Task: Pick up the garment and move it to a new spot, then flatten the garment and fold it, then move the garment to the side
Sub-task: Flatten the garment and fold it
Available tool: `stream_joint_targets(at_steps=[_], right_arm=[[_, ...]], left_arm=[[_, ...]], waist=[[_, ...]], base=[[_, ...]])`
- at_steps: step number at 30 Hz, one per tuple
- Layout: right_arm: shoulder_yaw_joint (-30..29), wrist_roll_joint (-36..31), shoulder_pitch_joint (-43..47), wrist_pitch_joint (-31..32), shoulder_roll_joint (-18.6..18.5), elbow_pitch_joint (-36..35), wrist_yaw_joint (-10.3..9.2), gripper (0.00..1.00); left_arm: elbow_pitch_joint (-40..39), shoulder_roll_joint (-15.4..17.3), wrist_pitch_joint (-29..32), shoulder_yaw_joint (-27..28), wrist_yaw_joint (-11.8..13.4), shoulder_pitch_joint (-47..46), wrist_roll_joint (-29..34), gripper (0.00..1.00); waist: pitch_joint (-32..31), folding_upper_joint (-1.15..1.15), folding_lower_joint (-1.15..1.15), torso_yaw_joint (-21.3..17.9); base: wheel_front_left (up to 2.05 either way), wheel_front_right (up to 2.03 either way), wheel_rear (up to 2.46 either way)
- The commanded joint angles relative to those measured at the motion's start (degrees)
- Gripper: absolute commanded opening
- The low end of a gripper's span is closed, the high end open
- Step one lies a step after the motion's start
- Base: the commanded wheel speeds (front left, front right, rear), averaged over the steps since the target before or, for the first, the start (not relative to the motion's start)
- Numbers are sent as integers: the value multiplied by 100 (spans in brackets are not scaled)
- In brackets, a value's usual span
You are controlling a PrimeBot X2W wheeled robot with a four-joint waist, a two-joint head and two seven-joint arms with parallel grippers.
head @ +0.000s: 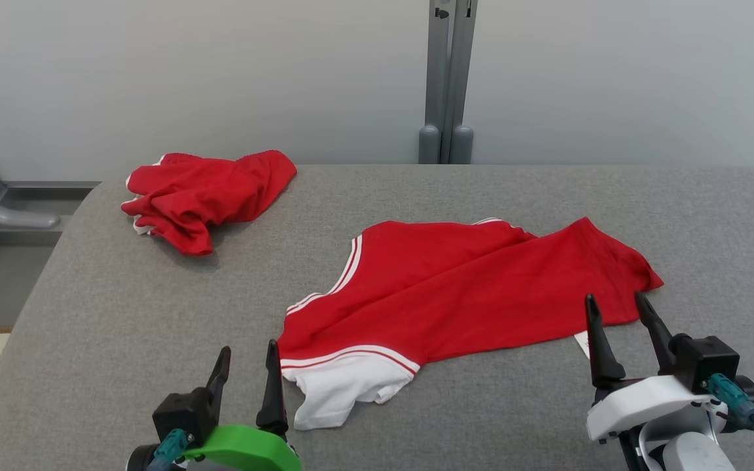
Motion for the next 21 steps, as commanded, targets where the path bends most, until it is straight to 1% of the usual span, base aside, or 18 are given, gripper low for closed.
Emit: stream_joint_targets(at_steps=[1, 14, 17, 21], right_arm=[[25, 31, 81, -36, -17, -26, -8, 100], [81, 36, 82, -33, -16, 10, -8, 100], [73, 28, 88, -33, -16, 27, -8, 100], [62, -5, 83, -28, -16, 69, -8, 100]], left_arm=[[18, 23, -16, 10, 11, 13, 71, 100], [58, 68, 28, -41, 54, -32, 60, 100], [171, 95, 307, -170, 0, 27, 54, 100], [343, 130, 944, -359, -74, 119, -74, 100]], waist=[[-2, 0, 0, -3], [42, 0, 0, -25], [67, 0, 0, -31], [149, 0, 0, -61]], base=[[0, 0, 0], [0, 0, 0], [0, 0, 0], [0, 0, 0]])
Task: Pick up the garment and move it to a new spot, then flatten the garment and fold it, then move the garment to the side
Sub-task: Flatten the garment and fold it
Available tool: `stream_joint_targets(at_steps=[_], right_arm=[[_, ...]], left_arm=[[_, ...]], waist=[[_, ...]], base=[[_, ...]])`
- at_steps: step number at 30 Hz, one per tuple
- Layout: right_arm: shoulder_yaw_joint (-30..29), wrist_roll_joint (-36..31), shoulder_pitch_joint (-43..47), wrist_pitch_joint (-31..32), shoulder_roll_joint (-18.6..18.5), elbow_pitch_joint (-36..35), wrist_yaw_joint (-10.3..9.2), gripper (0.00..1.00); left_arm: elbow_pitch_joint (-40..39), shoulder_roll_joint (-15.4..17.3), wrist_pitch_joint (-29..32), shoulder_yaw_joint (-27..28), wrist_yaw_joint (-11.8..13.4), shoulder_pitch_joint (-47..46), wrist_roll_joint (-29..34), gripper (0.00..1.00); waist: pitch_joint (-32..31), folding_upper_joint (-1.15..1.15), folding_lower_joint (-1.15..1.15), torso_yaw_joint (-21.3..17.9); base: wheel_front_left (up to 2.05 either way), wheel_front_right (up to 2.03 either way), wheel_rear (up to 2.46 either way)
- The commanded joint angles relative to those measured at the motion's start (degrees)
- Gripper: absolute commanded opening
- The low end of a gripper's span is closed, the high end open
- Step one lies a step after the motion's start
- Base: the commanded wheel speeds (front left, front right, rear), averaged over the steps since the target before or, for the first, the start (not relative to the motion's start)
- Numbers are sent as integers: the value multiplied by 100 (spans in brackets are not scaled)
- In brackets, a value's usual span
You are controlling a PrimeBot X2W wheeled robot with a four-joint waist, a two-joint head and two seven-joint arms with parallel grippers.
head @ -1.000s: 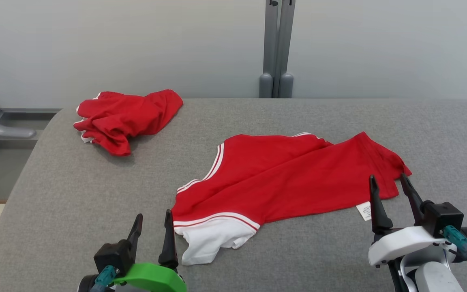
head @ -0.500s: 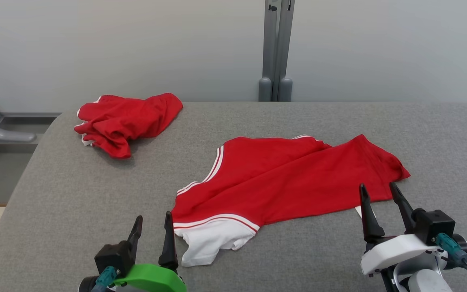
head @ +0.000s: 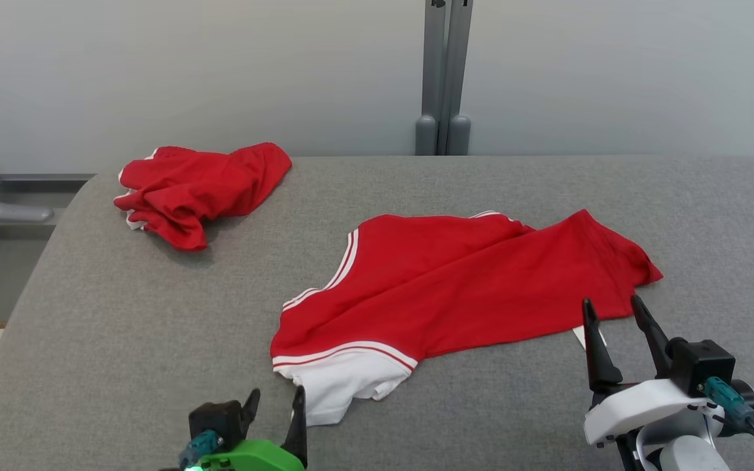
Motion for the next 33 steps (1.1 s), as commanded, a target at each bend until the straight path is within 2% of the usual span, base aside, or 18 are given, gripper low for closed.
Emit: stream_joint_targets(at_steps=[1, 8, 16, 20, 21, 22, 24, 26, 33], right_arm=[[-7, -44, 37, -10, -16, 24, -8, 100], [53, -26, -67, 5, -17, 86, -8, 100], [-45, -90, -88, 11, -16, 178, -8, 100], [-108, -120, -94, 27, -15, 249, -8, 100], [-123, -128, -99, 32, -16, 267, -8, 100], [-144, -131, -106, 43, -15, 293, -8, 100], [-189, -150, -114, 59, -16, 355, -8, 100], [-298, -158, -123, 85, -18, 448, -8, 100], [-991, -588, -536, 387, -15, 1001, -8, 100]], left_arm=[[57, 62, 159, -42, -36, 80, -35, 100], [402, 91, 658, -181, -186, -11, -188, 100], [934, 1, 388, -31, -200, -261, -343, 100], [1211, -35, 263, -44, -298, -381, -403, 100], [1261, -47, 240, -55, -331, -409, -417, 86], [1330, -60, 228, -72, -351, -443, -435, 51], [1425, -82, 155, -100, -402, -498, -457, 22], [1493, -113, 82, -131, -448, -556, -472, 0], [1419, -165, -127, -251, -513, -665, -483, 0]], waist=[[57, 0, 0, -35], [222, 0, 0, -253], [325, 0, 0, -465], [356, 0, 0, -505], [363, 0, 0, -508], [372, 0, 0, -506], [388, 0, 0, -492], [410, 0, 0, -453], [520, 0, 0, -181]], base=[[0, 0, 0], [0, 0, 0], [0, 0, 0], [0, 0, 0], [0, 0, 0], [0, 0, 0], [0, 0, 0], [0, 0, 0], [0, 0, 0]])
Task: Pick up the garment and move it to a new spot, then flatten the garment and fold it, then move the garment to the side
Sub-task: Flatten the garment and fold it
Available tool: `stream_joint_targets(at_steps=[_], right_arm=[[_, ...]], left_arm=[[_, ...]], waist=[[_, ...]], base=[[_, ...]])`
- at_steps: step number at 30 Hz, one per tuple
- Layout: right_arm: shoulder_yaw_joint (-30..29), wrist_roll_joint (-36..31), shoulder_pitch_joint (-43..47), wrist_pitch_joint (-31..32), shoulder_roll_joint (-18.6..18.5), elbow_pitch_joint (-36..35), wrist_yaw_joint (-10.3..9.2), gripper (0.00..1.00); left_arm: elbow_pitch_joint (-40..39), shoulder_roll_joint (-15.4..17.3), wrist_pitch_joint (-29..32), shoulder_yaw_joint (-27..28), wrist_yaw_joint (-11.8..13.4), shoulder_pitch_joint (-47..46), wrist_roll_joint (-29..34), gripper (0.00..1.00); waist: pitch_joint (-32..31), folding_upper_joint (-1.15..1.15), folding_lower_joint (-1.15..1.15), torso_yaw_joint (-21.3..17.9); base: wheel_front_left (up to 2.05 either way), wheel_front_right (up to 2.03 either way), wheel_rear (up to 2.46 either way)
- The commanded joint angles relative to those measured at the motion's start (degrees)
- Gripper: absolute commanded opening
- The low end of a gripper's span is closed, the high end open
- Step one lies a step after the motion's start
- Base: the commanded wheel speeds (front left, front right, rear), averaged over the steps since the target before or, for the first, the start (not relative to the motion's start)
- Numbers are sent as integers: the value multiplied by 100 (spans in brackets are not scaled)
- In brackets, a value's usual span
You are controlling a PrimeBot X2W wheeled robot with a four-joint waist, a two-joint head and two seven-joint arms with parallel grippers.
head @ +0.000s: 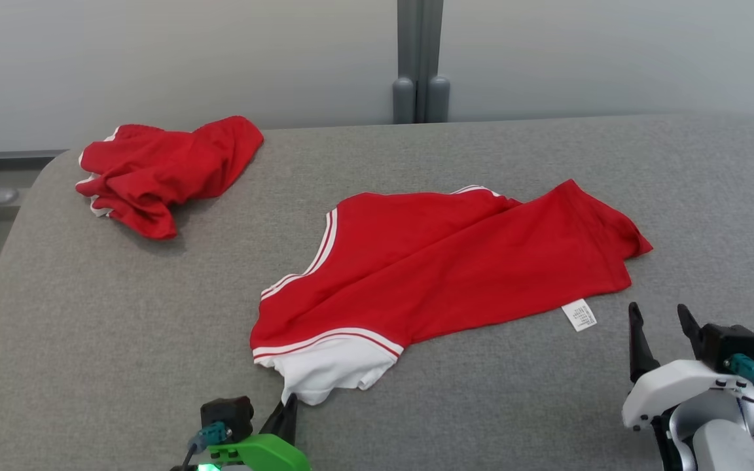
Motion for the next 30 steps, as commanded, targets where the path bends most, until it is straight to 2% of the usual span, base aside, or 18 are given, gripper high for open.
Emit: stream_joint_targets(at_steps=[1, 12, 17, 22, 23, 24, 28, 30], right_arm=[[-130, -137, -164, 78, -15, 140, -8, 100], [-1564, -1138, -1470, 627, -15, 1500, -8, 100], [-1735, -1403, -1905, 891, -110, 2025, -8, 100], [-1556, -1399, -2200, 1324, -280, 2627, -8, 100], [-1492, -1384, -2228, 1374, -306, 2713, -6, 89], [-1413, -1353, -2262, 1438, -334, 2812, -6, 48], [-1164, -1164, -2352, 1695, -398, 3087, -9, 0], [-977, -1014, -2399, 1776, -394, 3132, -9, 0]], left_arm=[[-70, 4, -53, -19, -5, -99, 14, 0], [-867, 110, -67, -186, 97, -228, 229, 0], [-1196, 158, -64, -201, 152, -203, 243, 0], [-1371, 205, -47, -187, 217, -146, 230, 0], [-1391, 217, -43, -180, 233, -141, 226, 0], [-1416, 232, -39, -166, 249, -136, 216, 0], [-1559, 287, -38, -118, 288, -123, 192, 0], [-1650, 319, -24, -87, 279, -124, 144, 0]], waist=[[86, 0, 0, 155], [595, 0, 0, 730], [740, 0, 0, 821], [785, 0, 0, 812], [791, 0, 0, 800], [793, 0, 0, 780], [733, 0, 0, 677], [661, 0, 0, 610]], base=[[0, 0, 0], [0, 0, 0], [0, 0, 0], [0, 0, 0], [0, 0, 0], [0, 0, 0], [0, 0, 0], [0, 0, 0]])
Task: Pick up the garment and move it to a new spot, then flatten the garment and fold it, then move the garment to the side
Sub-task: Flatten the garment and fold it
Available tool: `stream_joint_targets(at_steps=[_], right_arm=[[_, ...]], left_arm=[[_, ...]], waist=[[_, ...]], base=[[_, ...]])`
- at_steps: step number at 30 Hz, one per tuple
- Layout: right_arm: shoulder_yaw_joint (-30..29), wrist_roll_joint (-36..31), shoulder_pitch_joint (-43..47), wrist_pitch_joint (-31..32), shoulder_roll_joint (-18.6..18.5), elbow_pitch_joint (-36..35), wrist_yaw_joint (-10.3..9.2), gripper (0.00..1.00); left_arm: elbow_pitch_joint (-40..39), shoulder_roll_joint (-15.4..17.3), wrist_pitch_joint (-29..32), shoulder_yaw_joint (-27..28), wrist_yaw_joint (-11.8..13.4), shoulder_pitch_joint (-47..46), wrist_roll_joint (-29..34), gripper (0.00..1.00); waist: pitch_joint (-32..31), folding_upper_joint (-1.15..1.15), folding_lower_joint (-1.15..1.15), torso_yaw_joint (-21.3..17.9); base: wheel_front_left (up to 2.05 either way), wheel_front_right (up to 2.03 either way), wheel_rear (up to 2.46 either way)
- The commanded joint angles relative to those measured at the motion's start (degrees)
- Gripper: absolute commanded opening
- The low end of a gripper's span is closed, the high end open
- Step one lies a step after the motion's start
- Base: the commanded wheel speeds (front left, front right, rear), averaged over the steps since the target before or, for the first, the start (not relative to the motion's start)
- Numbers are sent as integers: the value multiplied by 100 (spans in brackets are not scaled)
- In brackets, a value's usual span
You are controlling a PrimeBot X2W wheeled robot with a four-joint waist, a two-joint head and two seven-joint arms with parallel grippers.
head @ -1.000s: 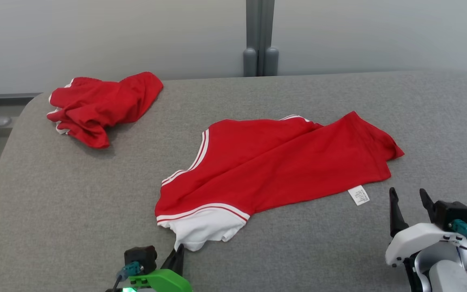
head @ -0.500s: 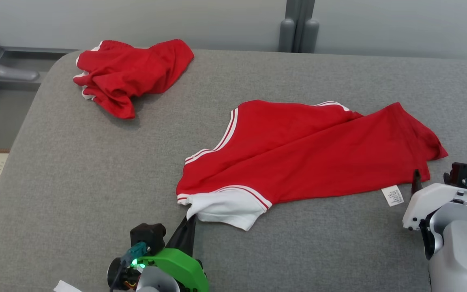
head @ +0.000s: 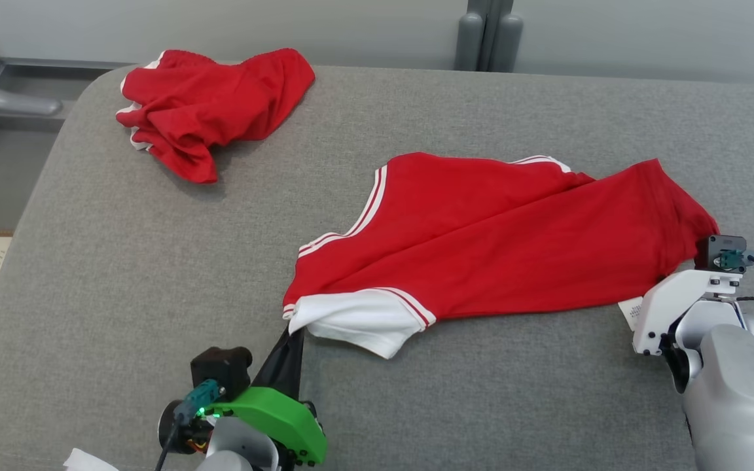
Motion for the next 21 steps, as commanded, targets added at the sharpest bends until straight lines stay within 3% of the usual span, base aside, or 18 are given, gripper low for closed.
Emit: stream_joint_targets(at_steps=[1, 7, 12, 19, 21], right_arm=[[76, 115, 64, 77, 15, 101, -10, 0], [890, 1036, 40, -110, 98, -452, -7, 0], [1527, 1914, 317, -9, -32, -1555, -7, 0], [1818, 3005, 910, 566, -374, -4203, -7, 0], [1588, 3253, 1168, 862, -432, -5481, -7, 0]], left_arm=[[-59, 38, 14, 58, -5, 2, -59, 0], [-503, 136, 175, 266, -45, -92, -343, 0], [-1150, 139, 405, 643, -91, -192, -866, 0], [-2670, 224, 841, 1390, 9, -593, -1754, 0], [-3438, 250, 1069, 1685, 134, -848, -2098, 0]], waist=[[-95, 0, 0, -88], [-495, 0, 0, -367], [-915, 0, 0, -593], [-1278, 0, 0, -869], [-1352, 0, 0, -960]], base=[[0, 0, 0], [0, 0, 0], [0, 0, 0], [0, 0, 0], [0, 0, 0]])
